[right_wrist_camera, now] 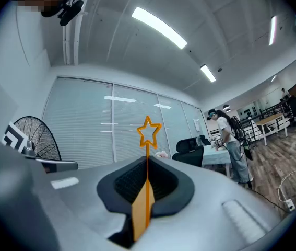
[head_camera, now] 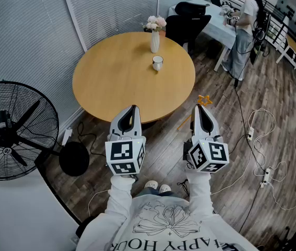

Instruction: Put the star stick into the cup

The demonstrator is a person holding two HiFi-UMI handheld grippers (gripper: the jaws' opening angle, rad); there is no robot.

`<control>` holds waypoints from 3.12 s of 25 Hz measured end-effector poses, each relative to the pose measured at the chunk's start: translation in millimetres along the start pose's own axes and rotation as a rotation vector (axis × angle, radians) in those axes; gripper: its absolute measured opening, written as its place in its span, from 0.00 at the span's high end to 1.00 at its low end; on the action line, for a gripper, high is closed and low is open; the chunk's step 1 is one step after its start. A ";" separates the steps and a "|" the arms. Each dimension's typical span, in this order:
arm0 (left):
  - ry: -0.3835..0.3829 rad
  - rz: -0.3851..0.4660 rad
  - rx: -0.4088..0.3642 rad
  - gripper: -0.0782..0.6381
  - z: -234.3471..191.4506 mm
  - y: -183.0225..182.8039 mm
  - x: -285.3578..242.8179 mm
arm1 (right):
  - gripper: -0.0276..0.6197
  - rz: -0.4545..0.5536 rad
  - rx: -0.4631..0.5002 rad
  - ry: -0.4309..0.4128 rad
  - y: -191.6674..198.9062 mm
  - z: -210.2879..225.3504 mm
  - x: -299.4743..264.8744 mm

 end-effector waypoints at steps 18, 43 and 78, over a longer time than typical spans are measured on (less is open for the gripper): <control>0.017 -0.004 -0.017 0.88 -24.8 4.3 -14.8 | 0.93 -0.009 0.036 0.023 16.9 -18.7 -17.0; -0.032 -0.020 -0.009 0.88 -56.7 4.5 -140.9 | 0.93 -0.034 0.033 -0.036 30.4 23.4 -151.4; -0.144 -0.095 0.030 0.88 -108.5 8.6 -356.5 | 0.93 -0.122 -0.026 -0.175 61.8 89.6 -391.4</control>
Point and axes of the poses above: the fingertips, and each gripper's own axes: x backward along the fingers, z to its right, y out of its underside, the point moved 4 cm from there along x, backward along the fingers, and after that the axes turned 8 degrees about y, right-handed, at the moved point
